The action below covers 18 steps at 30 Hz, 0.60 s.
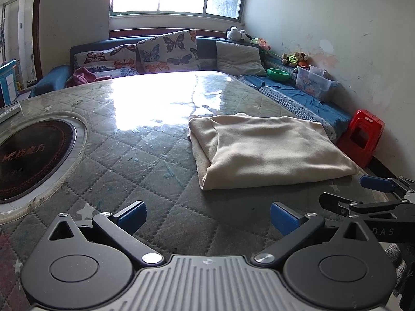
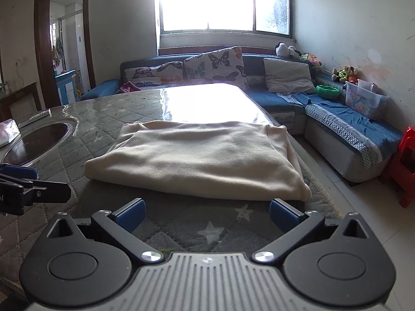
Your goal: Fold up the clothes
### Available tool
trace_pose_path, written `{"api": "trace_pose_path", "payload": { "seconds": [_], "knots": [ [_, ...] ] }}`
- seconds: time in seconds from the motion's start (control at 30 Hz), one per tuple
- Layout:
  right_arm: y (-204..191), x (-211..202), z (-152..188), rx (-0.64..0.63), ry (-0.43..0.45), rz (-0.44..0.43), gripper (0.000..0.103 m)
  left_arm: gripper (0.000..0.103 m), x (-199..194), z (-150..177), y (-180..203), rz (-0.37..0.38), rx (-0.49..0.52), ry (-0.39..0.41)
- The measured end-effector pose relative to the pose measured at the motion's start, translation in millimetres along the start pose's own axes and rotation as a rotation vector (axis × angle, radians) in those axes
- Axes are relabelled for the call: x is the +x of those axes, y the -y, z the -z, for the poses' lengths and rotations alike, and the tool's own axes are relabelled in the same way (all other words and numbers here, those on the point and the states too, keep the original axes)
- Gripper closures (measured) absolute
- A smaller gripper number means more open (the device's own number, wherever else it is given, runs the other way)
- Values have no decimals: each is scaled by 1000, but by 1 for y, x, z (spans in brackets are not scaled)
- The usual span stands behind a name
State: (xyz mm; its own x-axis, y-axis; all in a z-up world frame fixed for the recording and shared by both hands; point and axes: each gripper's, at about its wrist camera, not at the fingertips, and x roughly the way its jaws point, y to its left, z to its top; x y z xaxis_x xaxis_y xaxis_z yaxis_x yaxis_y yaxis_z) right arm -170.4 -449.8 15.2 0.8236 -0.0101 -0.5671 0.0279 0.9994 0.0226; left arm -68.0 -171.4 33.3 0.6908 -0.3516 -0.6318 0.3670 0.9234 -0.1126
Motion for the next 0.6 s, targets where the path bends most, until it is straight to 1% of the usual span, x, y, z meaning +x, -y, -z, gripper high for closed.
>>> {"api": "trace_pose_path", "payload": {
  "seconds": [0.6],
  "knots": [
    [-3,-8,6,1,5,-10,0,0,-8,4,3,-8,-1,10]
  ]
}}
